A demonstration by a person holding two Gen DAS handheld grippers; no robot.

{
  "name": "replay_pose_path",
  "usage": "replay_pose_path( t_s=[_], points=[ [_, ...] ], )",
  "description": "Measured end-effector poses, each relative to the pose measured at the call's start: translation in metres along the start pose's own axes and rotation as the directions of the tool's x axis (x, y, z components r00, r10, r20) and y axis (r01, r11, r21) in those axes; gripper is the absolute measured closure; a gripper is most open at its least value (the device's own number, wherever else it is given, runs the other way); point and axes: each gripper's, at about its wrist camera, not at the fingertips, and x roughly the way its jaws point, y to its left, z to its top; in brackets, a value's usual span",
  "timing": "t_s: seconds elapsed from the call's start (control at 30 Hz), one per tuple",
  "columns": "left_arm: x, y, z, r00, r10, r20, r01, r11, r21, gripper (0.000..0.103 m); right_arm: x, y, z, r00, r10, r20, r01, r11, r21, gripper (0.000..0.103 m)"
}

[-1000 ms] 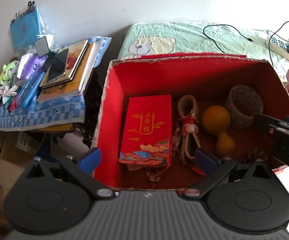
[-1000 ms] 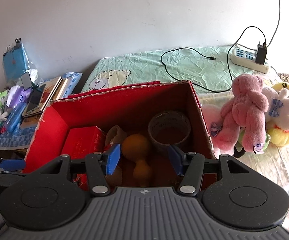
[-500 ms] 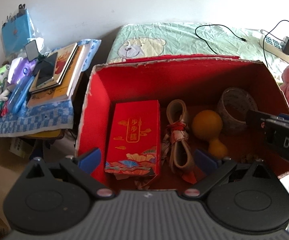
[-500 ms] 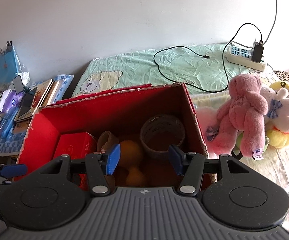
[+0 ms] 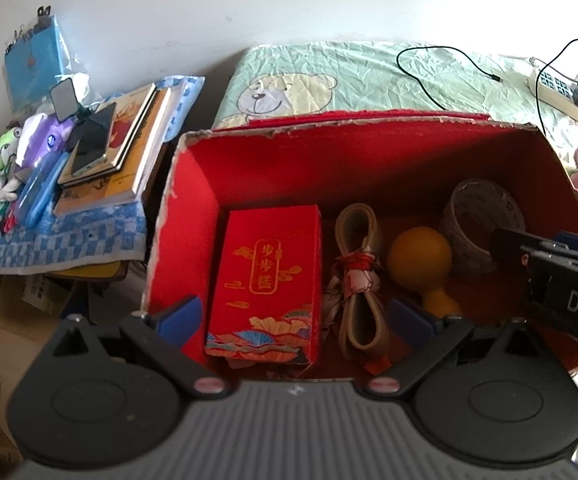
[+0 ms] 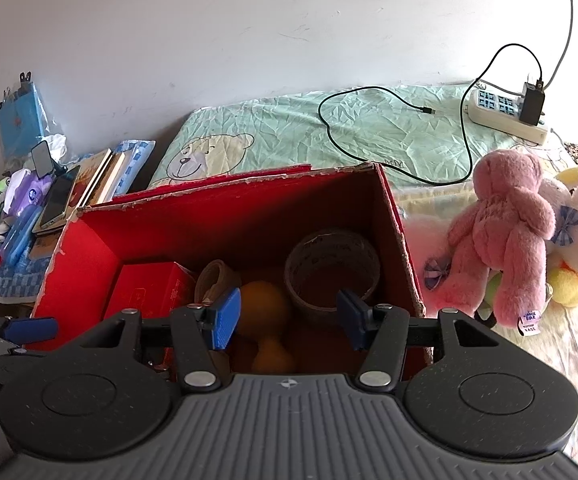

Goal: Organize objects

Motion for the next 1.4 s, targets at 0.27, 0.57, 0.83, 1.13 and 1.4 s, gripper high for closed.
replay_pose_path(
  t_s=[0.27,0.57,0.83,1.13,1.4],
  points=[
    [-0.002,-0.004,-0.003,1.0,0.012,0.002,-0.012,1.0,0.007,0.003,-0.001,-0.004,0.0,1.0,0.011,-0.002,-0.011,1.0,0.002,0.046],
    [-0.004,-0.009,-0.009,1.0,0.017,0.002,-0.017,1.0,0.004,0.003,-0.007,-0.008,-0.006,1.0,0.009,0.0,-0.009,1.0,-0.001,0.046],
    [-0.004,-0.009,-0.012,1.0,0.027,0.0,-0.027,1.0,0.003,0.003,-0.011,-0.011,-0.01,1.0,0.018,-0.002,-0.018,1.0,0.001,0.046],
    [-0.004,-0.008,-0.015,0.999,0.044,0.002,-0.044,0.999,0.0,0.003,-0.01,-0.009,-0.013,0.999,0.031,-0.005,-0.031,1.0,0.001,0.046],
    [-0.006,-0.007,-0.017,0.999,0.046,0.006,-0.046,0.999,0.006,0.003,-0.01,-0.008,-0.014,0.999,0.033,-0.004,-0.033,0.999,0.006,0.046]
  ],
)
